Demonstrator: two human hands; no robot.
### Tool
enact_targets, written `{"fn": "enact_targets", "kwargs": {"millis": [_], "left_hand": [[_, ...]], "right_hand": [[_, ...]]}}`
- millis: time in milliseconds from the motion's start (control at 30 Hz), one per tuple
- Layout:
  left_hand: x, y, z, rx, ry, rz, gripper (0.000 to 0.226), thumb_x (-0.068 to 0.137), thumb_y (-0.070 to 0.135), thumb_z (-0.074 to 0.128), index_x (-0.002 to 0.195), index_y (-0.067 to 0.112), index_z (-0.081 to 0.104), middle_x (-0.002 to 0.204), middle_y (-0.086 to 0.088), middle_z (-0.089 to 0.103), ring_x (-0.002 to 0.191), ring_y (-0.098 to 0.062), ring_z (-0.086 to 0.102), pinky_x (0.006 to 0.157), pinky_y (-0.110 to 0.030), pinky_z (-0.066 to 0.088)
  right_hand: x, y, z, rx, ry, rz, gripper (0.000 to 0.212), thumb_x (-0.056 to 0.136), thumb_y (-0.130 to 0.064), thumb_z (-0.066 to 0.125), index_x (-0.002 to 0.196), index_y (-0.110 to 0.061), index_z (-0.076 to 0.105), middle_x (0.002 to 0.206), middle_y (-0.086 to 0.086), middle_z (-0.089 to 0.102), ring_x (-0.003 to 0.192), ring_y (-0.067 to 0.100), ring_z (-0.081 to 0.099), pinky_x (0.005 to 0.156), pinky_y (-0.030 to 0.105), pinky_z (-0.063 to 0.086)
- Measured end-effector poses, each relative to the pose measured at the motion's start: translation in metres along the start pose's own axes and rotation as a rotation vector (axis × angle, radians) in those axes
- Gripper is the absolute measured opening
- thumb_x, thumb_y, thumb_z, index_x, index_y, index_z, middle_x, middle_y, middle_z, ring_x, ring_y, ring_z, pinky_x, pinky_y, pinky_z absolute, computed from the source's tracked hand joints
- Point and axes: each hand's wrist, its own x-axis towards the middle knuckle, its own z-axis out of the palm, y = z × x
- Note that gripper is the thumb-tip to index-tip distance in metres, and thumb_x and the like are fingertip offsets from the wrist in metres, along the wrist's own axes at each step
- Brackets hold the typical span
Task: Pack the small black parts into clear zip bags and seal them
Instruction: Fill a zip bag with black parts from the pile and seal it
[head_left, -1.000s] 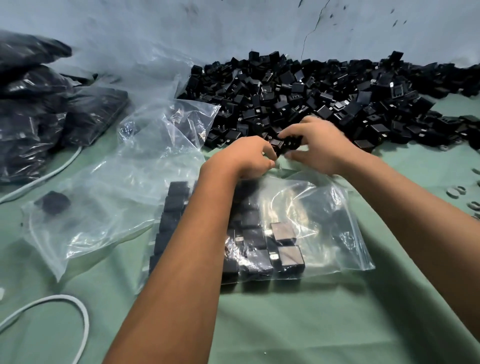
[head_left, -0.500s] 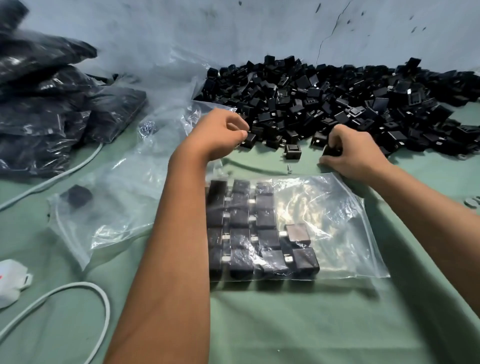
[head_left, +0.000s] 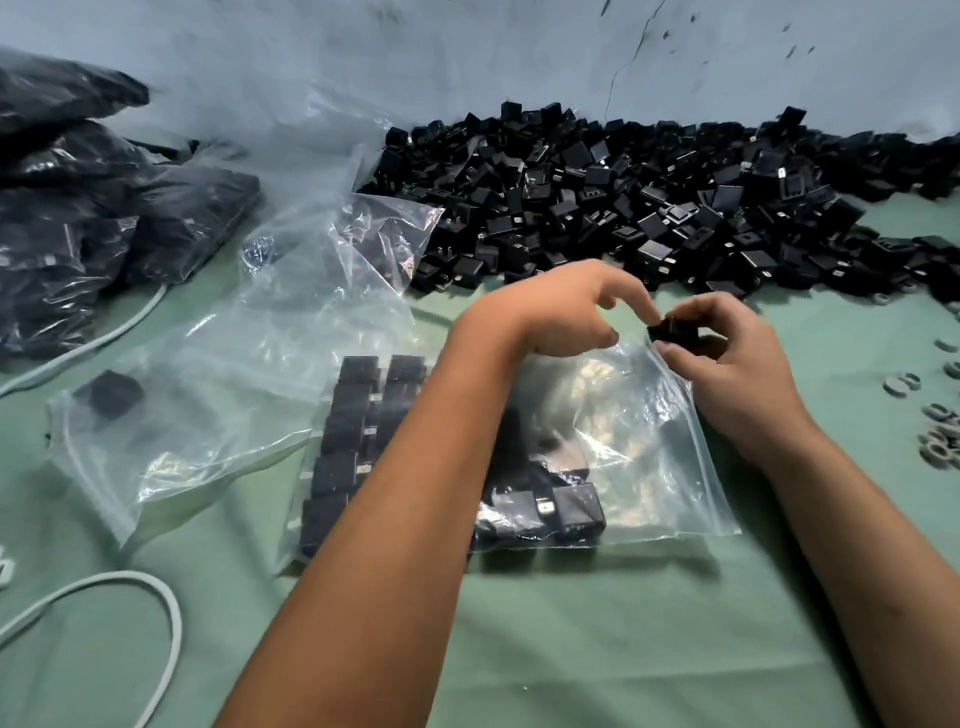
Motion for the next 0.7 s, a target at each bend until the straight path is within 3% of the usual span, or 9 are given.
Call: {"fn": "enact_targets", "kwargs": {"millis": [100,167,233,300,433,567,700], "left_hand": [[0.008,0.000,0.013,0.095,-0.033,-0.042,0.050,0.099,0.007,0.057,0.115,0.053,0.066,0.148,0.003,0.050,0.131,-0.015,0.050,0.106,-0.044,0.047],[0.009,0.001,0.016,0.112,-0.061,-0.052,0.057,0.098,0.000,0.050,0.113,0.053,0.067,0.149,0.003,0.049,0.123,-0.016,0.053,0.102,-0.042,0.050],[0.010,0.003,0.019,0.114,-0.081,-0.048,0.064,0.097,-0.005,0.046,0.114,0.052,0.068,0.150,0.003,0.048,0.112,-0.015,0.057,0.095,-0.042,0.054],[0.010,0.005,0.021,0.104,-0.097,-0.032,0.070,0.094,-0.008,0.044,0.114,0.055,0.067,0.152,0.002,0.046,0.108,-0.018,0.061,0.092,-0.048,0.056],[0.011,0.007,0.023,0.111,-0.109,0.014,0.078,0.090,-0.010,0.043,0.106,0.063,0.065,0.150,-0.003,0.044,0.129,-0.020,0.050,0.101,-0.048,0.051],[0.009,0.003,0.016,0.109,-0.085,0.005,0.061,0.095,0.003,0.051,0.099,0.062,0.066,0.145,-0.001,0.043,0.127,-0.020,0.050,0.104,-0.047,0.048],[0.004,-0.002,0.009,0.089,-0.055,0.047,0.028,0.093,0.020,0.070,0.094,0.048,0.069,0.132,0.008,0.052,0.123,-0.014,0.047,0.108,-0.045,0.042]], "right_hand": [[0.000,-0.002,-0.005,-0.063,-0.058,-0.007,0.028,0.085,-0.001,0.079,0.099,-0.021,0.065,0.095,-0.005,0.072,0.093,0.013,0.070,0.084,0.025,0.057],[-0.001,-0.003,-0.010,-0.167,-0.067,-0.025,0.029,0.082,-0.005,0.082,0.095,-0.026,0.068,0.096,-0.004,0.070,0.092,0.012,0.067,0.081,0.019,0.053],[-0.002,-0.005,-0.014,-0.293,-0.076,-0.027,0.027,0.081,-0.011,0.083,0.093,-0.031,0.071,0.098,0.000,0.067,0.083,0.010,0.062,0.074,0.015,0.045],[-0.002,-0.007,-0.016,-0.314,-0.104,-0.005,0.025,0.081,-0.012,0.081,0.089,-0.034,0.070,0.095,0.003,0.066,0.074,0.014,0.060,0.071,0.022,0.045],[-0.005,-0.013,-0.016,-0.293,-0.070,0.000,0.018,0.081,-0.017,0.084,0.086,-0.030,0.073,0.089,0.001,0.069,0.074,0.019,0.064,0.071,0.029,0.052],[-0.007,-0.016,-0.017,-0.230,-0.046,0.036,0.017,0.079,-0.011,0.082,0.083,-0.026,0.076,0.079,-0.008,0.074,0.072,0.012,0.071,0.074,0.032,0.060],[-0.003,-0.014,-0.027,-0.037,-0.139,0.138,0.021,0.078,-0.006,0.084,0.092,-0.021,0.077,0.083,0.001,0.079,0.084,0.022,0.076,0.084,0.039,0.062]]}}
